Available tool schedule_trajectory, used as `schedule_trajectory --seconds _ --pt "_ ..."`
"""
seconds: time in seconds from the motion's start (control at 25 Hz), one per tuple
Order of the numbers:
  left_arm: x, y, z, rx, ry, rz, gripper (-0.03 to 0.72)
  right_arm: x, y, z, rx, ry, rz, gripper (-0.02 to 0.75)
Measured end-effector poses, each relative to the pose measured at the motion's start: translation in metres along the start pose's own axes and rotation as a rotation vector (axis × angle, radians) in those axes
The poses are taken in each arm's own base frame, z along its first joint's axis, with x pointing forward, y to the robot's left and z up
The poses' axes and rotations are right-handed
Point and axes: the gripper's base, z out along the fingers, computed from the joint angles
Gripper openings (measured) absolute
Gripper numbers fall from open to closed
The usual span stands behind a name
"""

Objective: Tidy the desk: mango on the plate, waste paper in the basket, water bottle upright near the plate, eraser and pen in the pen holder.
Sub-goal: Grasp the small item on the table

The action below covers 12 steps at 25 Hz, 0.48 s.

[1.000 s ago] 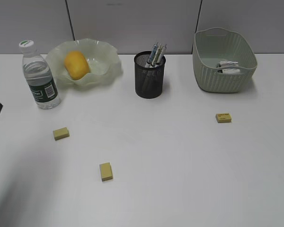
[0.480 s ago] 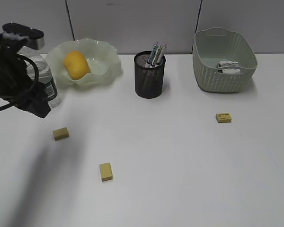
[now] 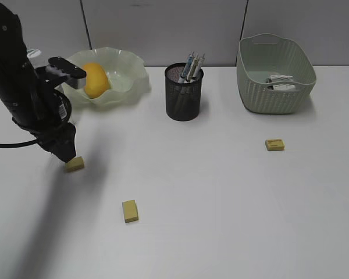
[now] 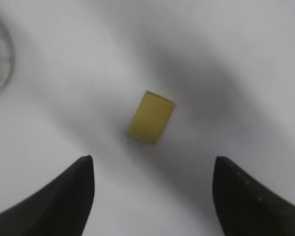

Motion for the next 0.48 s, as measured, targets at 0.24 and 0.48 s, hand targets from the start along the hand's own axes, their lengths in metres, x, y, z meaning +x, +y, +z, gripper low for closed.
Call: schedule_trajectory --seconds 0.24,0.48 --pt "-0.01 0.006 0.024 0.012 0.031 0.051 0.571 0.0 0.0 0.0 0.0 0.0 0.0 0.5" --pt "-0.023 0.009 0.046 0.014 0.042 0.07 0.55 0.0 0.0 0.0 0.0 0.0 0.0 0.5"
